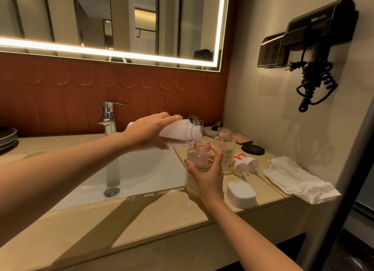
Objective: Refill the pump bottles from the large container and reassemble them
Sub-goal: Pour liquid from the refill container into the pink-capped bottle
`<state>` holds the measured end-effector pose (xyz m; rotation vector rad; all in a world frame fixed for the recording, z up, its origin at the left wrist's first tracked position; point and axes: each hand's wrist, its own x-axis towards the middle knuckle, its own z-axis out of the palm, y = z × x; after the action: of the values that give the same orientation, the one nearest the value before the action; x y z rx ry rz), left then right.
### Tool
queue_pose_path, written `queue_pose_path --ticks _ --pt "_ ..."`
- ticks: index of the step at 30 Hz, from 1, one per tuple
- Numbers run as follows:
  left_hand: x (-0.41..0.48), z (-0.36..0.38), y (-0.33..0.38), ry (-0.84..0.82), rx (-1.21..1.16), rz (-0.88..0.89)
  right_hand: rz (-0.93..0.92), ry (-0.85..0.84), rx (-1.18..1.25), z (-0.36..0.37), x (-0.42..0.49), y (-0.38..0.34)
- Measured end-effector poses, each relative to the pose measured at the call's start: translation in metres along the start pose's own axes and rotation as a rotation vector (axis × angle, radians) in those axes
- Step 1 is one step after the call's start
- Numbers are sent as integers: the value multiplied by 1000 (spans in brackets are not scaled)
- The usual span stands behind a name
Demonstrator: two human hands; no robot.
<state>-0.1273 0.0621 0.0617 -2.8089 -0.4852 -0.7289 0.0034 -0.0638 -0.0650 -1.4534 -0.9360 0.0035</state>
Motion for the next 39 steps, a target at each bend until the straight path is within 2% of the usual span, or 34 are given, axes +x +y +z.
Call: queue_pose_path --ticks 39 --pt "2 3 0 12 20 15 10 0 -4 0 0 -1"
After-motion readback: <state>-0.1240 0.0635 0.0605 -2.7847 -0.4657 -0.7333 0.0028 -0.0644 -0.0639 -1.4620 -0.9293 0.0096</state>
